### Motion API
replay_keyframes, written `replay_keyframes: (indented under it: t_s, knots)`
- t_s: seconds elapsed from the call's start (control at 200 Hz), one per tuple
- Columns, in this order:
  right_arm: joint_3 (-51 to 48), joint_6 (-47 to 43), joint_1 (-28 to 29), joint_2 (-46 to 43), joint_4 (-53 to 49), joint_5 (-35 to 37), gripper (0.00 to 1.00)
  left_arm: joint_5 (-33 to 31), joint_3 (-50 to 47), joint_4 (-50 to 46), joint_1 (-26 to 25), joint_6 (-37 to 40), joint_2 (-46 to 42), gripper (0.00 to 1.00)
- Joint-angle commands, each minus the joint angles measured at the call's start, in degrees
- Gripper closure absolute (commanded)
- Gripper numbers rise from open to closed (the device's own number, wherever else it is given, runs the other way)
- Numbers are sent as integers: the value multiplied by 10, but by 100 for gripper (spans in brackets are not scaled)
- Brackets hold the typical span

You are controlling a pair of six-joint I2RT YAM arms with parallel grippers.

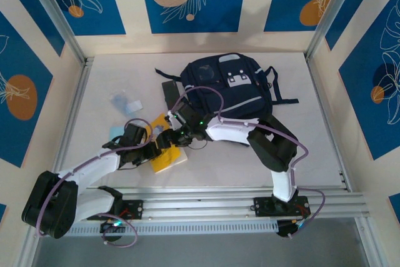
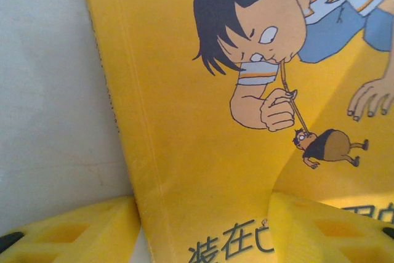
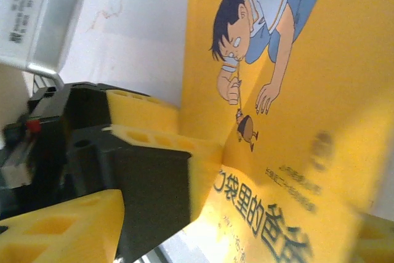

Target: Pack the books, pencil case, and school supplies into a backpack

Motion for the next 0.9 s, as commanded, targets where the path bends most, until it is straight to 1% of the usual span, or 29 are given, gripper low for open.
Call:
replay_keyframes:
  t_s: [0.0,0.145,0.29,0.425,0.6,0.645,0.71,0.77,0.895]
  knots:
    - [12,-22,-7,1,-11,12,33,-3,-1,12,-8,-1,7,41]
    - [9,-24,-15,-7,-17,20,34,-3,0,12,-7,-1,6,41]
    - [3,-21,-16,-33,-20,23,39,-6,2,9,-7,0,6,41]
    - [4,-17,-19,-54,-32,26,53,-9,3,7,-7,0,6,41]
    - [15,-3,-21,-36,-36,8,70,-12,12,-4,-7,6,4,40]
    - [16,2,-20,-32,-35,5,77,-16,17,-11,-7,8,1,38]
    - [17,7,-21,-30,-34,2,86,-22,22,-23,-7,8,-9,33]
    - [17,9,-22,-31,-36,3,100,-27,26,-31,-6,6,-23,28]
    - [15,23,-37,-48,-34,-19,100,-37,30,-34,-5,-6,-55,20]
